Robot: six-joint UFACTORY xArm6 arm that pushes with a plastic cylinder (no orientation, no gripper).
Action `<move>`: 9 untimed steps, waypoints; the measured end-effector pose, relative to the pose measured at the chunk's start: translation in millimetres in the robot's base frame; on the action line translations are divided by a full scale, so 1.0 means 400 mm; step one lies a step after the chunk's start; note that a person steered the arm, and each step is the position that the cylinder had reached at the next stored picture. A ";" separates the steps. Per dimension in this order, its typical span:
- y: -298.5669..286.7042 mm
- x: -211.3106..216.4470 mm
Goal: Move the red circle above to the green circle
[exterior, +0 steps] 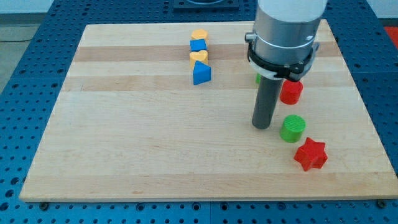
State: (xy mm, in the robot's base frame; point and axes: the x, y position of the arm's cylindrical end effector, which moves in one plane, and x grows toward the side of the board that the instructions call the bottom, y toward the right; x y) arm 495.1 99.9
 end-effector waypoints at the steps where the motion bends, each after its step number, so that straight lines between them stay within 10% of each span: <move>1: 0.023 0.008; 9: 0.126 -0.277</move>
State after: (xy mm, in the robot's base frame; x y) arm 384.1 150.3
